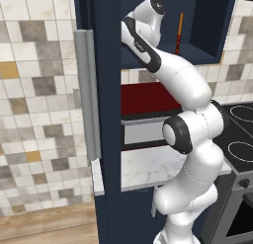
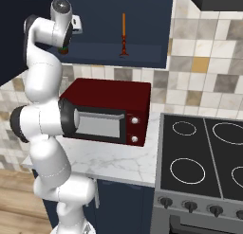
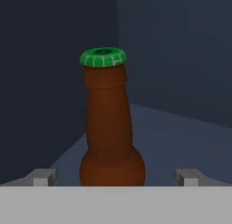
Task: Get the candle and the beer from the cabinet and move them to the dining counter.
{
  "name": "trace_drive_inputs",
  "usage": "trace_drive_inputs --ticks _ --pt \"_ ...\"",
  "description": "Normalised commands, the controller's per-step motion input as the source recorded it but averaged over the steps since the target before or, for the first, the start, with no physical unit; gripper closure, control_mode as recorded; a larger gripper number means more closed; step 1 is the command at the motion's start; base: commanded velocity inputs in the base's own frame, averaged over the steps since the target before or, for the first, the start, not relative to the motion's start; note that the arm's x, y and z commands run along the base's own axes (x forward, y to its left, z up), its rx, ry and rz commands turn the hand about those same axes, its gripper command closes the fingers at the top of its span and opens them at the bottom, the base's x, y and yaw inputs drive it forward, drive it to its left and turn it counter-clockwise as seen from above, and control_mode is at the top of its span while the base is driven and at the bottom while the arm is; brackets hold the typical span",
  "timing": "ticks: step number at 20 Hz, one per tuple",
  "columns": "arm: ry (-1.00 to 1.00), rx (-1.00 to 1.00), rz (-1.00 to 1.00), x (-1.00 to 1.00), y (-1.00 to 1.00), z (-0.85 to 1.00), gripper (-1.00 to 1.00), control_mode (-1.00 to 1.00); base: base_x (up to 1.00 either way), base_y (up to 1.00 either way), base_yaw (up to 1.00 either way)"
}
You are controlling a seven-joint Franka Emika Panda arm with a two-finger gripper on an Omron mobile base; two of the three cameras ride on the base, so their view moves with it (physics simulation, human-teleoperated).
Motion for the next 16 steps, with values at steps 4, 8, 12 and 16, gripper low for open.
trace_drive_inputs --ticks 4,8,12,16 --pt "0.05 0.0 0.0 0.07 0.05 -0.1 -1.0 -1.0 0.0 0.0 0.0" --pt "0.06 0.0 0.0 0.09 0.13 -0.11 -1.0 -1.0 0.0 0.0 0.0" --pt "0.06 0.0 0.0 0.08 0.14 -0.13 -1.0 -1.0 0.0 0.0 0.0" --pt "0.04 0.0 0.0 0.04 0.13 -0.16 1.0 -1.0 0.0 0.0 0.0"
